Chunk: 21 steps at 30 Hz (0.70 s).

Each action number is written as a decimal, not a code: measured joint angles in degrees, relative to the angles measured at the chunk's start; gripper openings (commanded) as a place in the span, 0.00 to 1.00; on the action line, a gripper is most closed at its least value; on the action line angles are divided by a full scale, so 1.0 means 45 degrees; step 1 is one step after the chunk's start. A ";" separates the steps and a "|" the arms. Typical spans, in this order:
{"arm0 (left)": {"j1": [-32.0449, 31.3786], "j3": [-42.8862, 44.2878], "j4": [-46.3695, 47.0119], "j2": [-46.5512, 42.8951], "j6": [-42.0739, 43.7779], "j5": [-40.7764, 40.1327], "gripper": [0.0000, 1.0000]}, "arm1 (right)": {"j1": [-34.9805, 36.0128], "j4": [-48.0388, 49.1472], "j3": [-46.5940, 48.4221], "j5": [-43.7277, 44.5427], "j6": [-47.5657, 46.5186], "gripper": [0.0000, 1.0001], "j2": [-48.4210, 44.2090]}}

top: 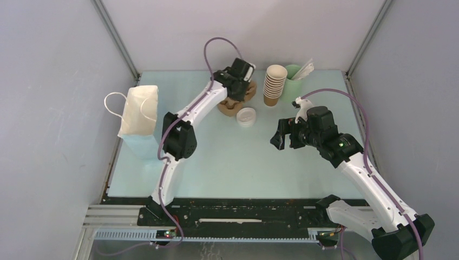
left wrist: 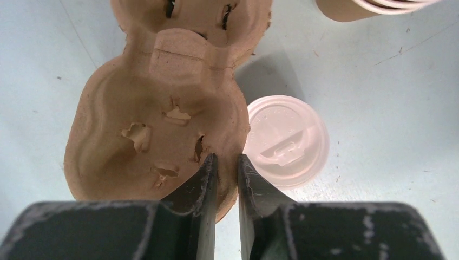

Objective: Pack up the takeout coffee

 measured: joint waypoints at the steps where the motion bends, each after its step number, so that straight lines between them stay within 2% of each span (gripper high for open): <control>1: -0.0345 -0.0136 0.0160 -0.0136 0.0160 -0.0617 0.00 | 0.0005 0.0000 0.0000 0.0000 0.0005 0.98 0.0000; 6: -0.1477 -0.0865 0.1200 -0.1030 0.0685 -0.2769 0.00 | 0.0010 0.0000 0.0000 0.0005 0.0000 0.98 0.0000; 9: -0.1525 -0.1613 0.1977 -0.1739 0.0869 -0.3385 0.00 | 0.0015 0.0000 0.0000 0.0010 0.0000 0.98 0.0000; 21: -0.1151 -0.3949 0.2943 -0.3769 0.0631 -0.4454 0.00 | 0.0015 0.0000 0.0000 -0.0005 0.0000 0.98 -0.0015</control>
